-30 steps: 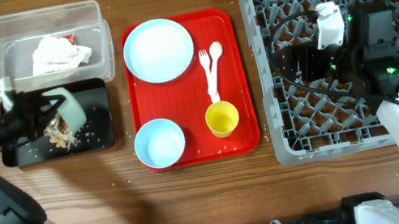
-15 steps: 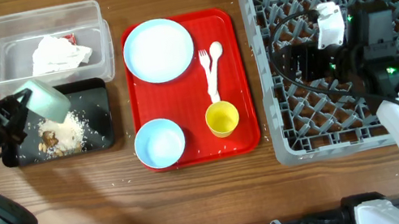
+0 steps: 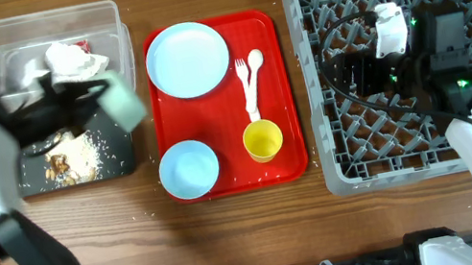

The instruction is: Sort waste into correct bins and load items into the dishwasher rack

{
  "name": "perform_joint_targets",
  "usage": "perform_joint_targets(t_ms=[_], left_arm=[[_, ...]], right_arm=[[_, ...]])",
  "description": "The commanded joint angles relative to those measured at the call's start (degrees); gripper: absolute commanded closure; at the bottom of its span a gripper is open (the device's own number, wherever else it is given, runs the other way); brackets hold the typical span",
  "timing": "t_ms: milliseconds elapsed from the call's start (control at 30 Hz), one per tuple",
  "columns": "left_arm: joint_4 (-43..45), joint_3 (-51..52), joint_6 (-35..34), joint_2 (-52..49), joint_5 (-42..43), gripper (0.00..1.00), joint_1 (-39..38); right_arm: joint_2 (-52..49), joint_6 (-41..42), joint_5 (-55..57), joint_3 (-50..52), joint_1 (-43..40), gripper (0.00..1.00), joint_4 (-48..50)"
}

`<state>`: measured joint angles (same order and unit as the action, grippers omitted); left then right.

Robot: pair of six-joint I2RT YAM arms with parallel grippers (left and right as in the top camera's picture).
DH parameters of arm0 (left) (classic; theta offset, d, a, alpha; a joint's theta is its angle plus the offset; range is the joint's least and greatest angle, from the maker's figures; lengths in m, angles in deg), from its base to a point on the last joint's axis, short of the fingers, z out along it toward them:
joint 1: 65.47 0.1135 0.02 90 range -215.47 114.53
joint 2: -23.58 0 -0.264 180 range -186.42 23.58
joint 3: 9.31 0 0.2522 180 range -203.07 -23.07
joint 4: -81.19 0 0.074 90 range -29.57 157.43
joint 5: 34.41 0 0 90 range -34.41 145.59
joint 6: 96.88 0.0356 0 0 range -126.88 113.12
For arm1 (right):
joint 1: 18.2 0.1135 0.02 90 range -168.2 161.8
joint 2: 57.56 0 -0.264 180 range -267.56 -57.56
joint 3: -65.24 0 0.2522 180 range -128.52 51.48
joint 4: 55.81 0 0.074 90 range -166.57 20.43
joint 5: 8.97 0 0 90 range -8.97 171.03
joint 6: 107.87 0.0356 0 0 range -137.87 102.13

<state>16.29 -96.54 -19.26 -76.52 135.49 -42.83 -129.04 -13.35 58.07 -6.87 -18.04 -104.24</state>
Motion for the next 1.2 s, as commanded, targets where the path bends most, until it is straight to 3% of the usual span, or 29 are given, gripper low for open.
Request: perform_joint_targets(t_ms=[0, 100, 167, 300, 367, 467, 500, 567, 767, 833, 900, 1067, 1133, 1167], left_arm=[[6.08, -0.83, -5.05, 6.47, -32.96, 0.96, -20.33], [7.28, -0.79, -6.32, 3.72, -64.13, 0.96, -39.85], [7.45, -0.79, -8.28, -0.24, -76.15, 0.96, -49.05], [10.58, -0.79, -8.28, -6.62, -79.45, 0.95, -55.71], [11.5, -0.79, -8.26, -6.86, -79.54, 0.85, -55.91], [13.42, -1.7, -8.22, -6.38, -79.54, 0.6, -55.74], [13.22, -2.99, -7.89, -5.62, -79.54, 0.47, -55.74], [12.79, -5.11, -7.54, -3.98, -79.54, 0.34, -55.74], [-1.22, -7.28, -3.37, 2.1, -76.63, 0.25, -55.74], [-2.99, -7.1, -0.85, 1.62, -69.64, 0.26, -56.17], [-2.93, -7.1, -0.92, -0.83, -69.72, 0.26, -57.77], [-3.69, -7.1, -8.13, -8.0, -74.86, 0.36, -58.58], [-3.58, -7.1, -8.28, -8.85, -74.84, 0.46, -58.6], [-3.28, -7.1, -8.28, -8.9, -74.82, 0.64, -58.64]], right_arm=[[-0.59, 0.13, -1.09, -1.18, -0.13, 0.0, 0.13], [-0.59, 0.2, -1.14, -1.18, -0.13, 0.0, 0.04], [-0.59, 0.2, -1.14, -1.18, -0.13, 0.0, 0.04], [-0.59, 0.17, -1.14, -1.18, -0.13, 0.0, 0.04], [-0.59, 0.17, -1.14, -1.18, -0.13, 0.0, 0.04], [-0.59, 0.17, -1.11, -1.18, -0.13, 0.0, 0.07], [-0.59, 0.15, -1.11, -1.18, -0.13, 0.0, 0.07], [-0.59, 0.17, -1.11, -1.18, -0.13, 0.0, 0.07], [-0.59, 0.2, -1.11, -1.18, -0.13, 0.0, 0.09], [-0.59, 0.2, -1.14, -1.18, -0.13, 0.0, 0.02], [-0.59, 0.2, -1.14, -1.18, -0.13, 0.0, -0.11], [-0.59, 0.59, -1.14, -1.18, -0.13, 0.0, -0.2], [-0.59, 0.59, -1.14, -1.18, -0.13, 0.0, -0.15], [-0.59, 0.59, -1.14, -1.18, -0.13, 0.0, -0.13]])
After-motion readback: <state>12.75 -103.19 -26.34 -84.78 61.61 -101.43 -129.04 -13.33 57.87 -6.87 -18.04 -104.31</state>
